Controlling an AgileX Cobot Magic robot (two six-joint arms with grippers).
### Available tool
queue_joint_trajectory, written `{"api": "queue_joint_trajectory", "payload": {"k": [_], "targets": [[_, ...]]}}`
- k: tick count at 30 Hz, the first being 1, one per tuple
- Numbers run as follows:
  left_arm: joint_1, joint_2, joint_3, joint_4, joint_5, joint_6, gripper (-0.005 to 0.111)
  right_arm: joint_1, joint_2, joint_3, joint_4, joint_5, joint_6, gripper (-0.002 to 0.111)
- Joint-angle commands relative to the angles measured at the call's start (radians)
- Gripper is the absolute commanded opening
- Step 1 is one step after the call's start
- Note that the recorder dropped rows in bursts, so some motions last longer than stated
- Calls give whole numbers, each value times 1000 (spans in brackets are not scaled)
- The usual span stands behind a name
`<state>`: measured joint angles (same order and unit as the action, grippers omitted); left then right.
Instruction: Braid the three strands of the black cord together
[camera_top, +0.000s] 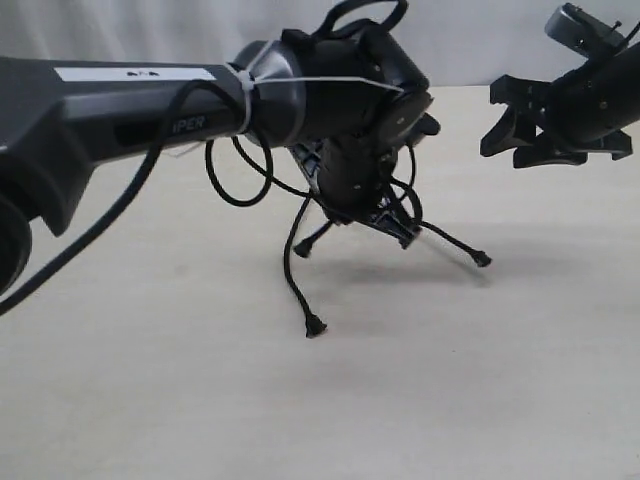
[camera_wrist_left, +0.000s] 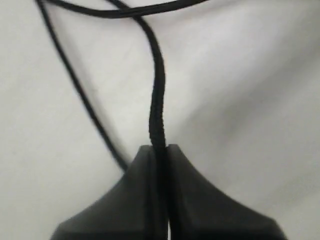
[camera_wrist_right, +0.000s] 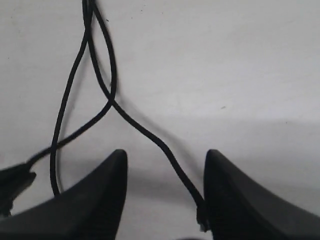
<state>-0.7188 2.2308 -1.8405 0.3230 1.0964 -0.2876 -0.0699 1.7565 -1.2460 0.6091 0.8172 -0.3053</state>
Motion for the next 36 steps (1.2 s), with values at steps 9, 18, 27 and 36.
{"api": "queue_joint_trajectory", "payload": {"k": [9, 18, 27, 36], "targets": [[194, -2, 144, -109, -2, -76, 1, 225, -7, 4, -150, 51, -26, 47], [201, -5, 199, -111, -98, -74, 45, 339, -7, 6, -280, 135, 86, 47], [349, -135, 204, -107, 23, 12, 51, 553, 8, 70, -333, -3, 166, 47], [456, -301, 399, -166, -76, 8, 51, 810, 165, 30, -648, -103, 529, 47]]}}
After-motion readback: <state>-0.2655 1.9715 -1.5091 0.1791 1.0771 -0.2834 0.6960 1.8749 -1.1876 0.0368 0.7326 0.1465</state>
